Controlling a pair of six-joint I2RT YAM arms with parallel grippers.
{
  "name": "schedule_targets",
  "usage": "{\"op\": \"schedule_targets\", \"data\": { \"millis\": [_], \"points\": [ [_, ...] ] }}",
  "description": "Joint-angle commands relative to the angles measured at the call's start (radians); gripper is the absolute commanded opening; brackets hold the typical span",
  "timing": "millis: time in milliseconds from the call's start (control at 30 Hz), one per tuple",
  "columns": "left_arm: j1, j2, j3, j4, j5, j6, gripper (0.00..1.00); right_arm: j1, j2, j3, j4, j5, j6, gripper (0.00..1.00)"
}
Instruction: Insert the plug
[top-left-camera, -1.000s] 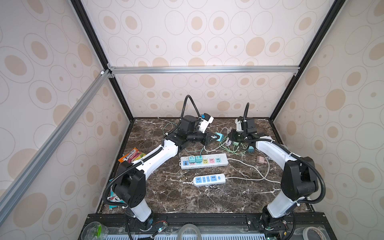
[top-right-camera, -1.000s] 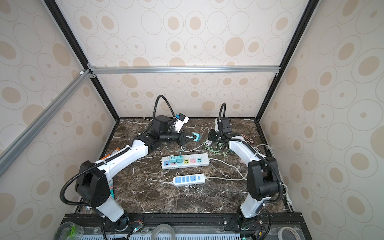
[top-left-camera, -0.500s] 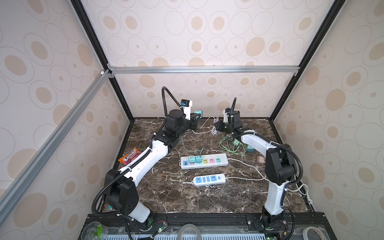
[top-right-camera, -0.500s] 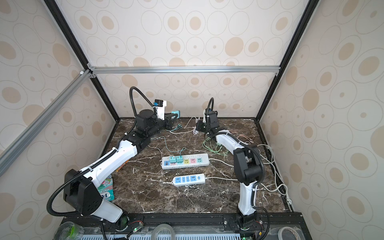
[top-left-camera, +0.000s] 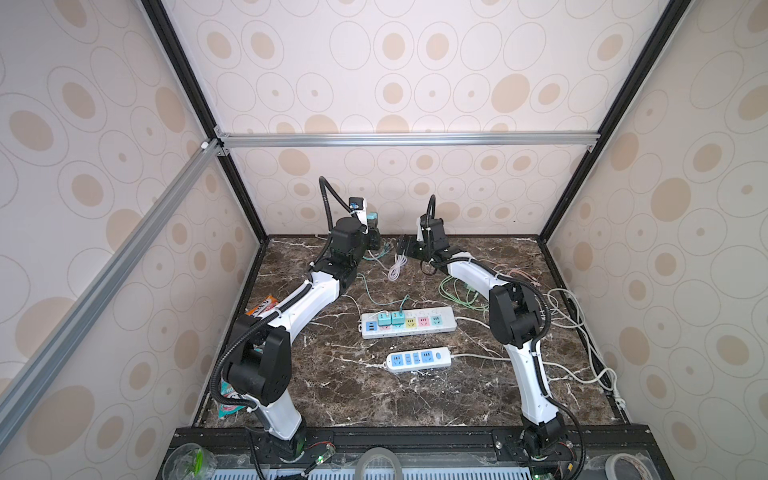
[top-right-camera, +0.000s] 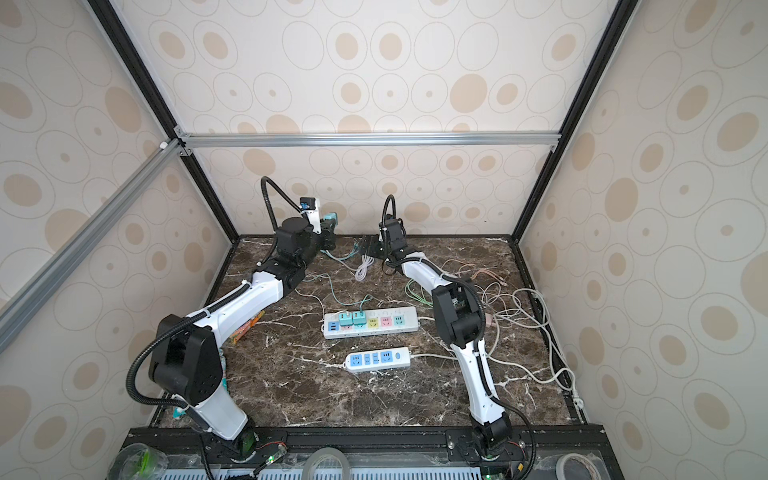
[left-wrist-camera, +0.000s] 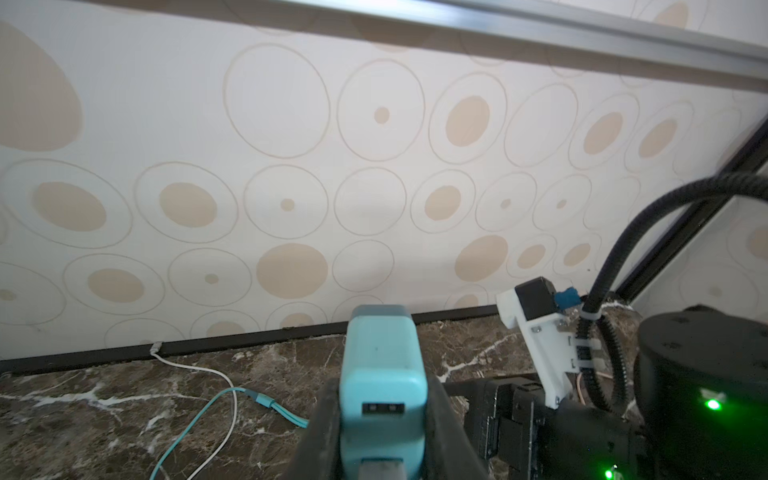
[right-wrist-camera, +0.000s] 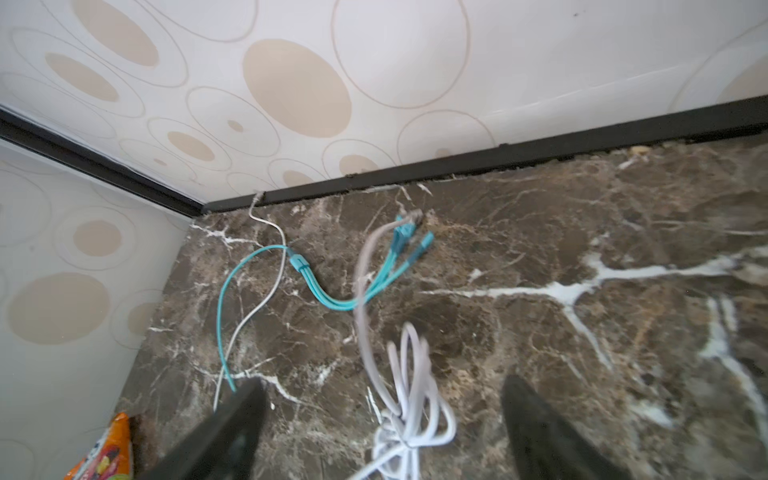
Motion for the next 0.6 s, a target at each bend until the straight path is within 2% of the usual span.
{"op": "schedule_targets", "data": {
  "millis": [0,200,367,567],
  "points": [
    [-0.005,0.023,0.086,-0.045,0.152,0.1,0.0,-0.033,-0.149,-0.137,-0.029,0.056,-0.089,0.98],
    [-0.032,0.077,0.139,-0.162,0.343,0.272,0.0,-0.095,-0.443,-0.509,0.046,0.091,-0.138,0.98],
    [-0.098,0.154,0.256,-0.354,0.363,0.472,0.0,-0.106,-0.655,-0.705,0.012,0.173,-0.235,0.98],
    [-0.179,0.261,0.416,-0.668,0.422,0.742,0.0,-0.117,-0.859,-0.913,0.05,0.271,-0.261,0.98]
  ]
}}
